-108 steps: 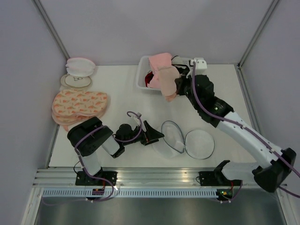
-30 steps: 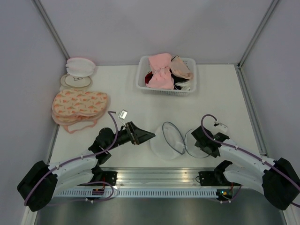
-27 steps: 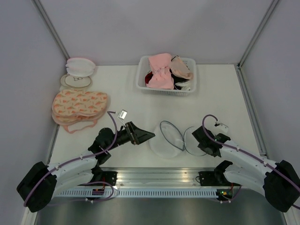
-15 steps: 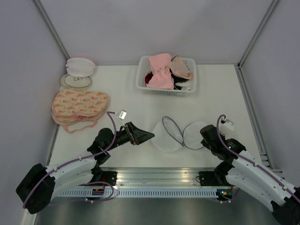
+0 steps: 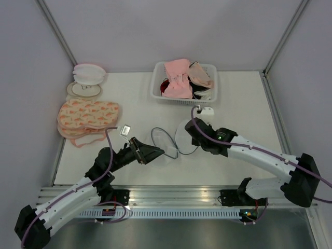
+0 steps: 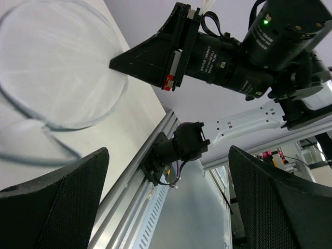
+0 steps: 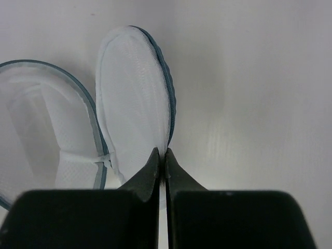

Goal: Unzip the laundry bag and remove the bra

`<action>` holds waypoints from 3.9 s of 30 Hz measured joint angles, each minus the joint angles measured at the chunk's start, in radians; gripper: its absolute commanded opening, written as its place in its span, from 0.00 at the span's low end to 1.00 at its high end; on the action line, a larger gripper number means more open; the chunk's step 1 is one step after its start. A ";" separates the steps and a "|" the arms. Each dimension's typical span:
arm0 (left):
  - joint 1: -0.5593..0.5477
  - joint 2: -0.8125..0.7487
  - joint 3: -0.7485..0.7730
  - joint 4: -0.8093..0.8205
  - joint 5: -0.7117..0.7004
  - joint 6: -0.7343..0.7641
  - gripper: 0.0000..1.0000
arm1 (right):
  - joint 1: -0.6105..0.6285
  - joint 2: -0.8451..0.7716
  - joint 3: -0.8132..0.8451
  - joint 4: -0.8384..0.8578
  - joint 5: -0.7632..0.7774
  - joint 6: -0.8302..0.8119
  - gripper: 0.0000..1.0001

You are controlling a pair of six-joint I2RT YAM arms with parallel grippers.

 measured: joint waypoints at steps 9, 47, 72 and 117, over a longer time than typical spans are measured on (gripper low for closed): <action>0.000 -0.340 0.012 -0.320 -0.103 0.031 1.00 | 0.156 0.241 0.264 -0.081 0.256 0.064 0.00; 0.000 -0.559 0.208 -0.801 -0.324 0.084 0.99 | 0.341 0.783 0.680 -0.678 0.909 0.235 0.00; -0.012 -0.560 0.359 -1.048 -0.480 0.155 1.00 | 0.699 0.849 0.443 -0.670 0.863 0.406 0.98; -0.044 0.698 0.366 -0.355 -0.349 0.037 0.65 | 0.750 -0.290 0.079 -0.703 0.758 0.793 0.98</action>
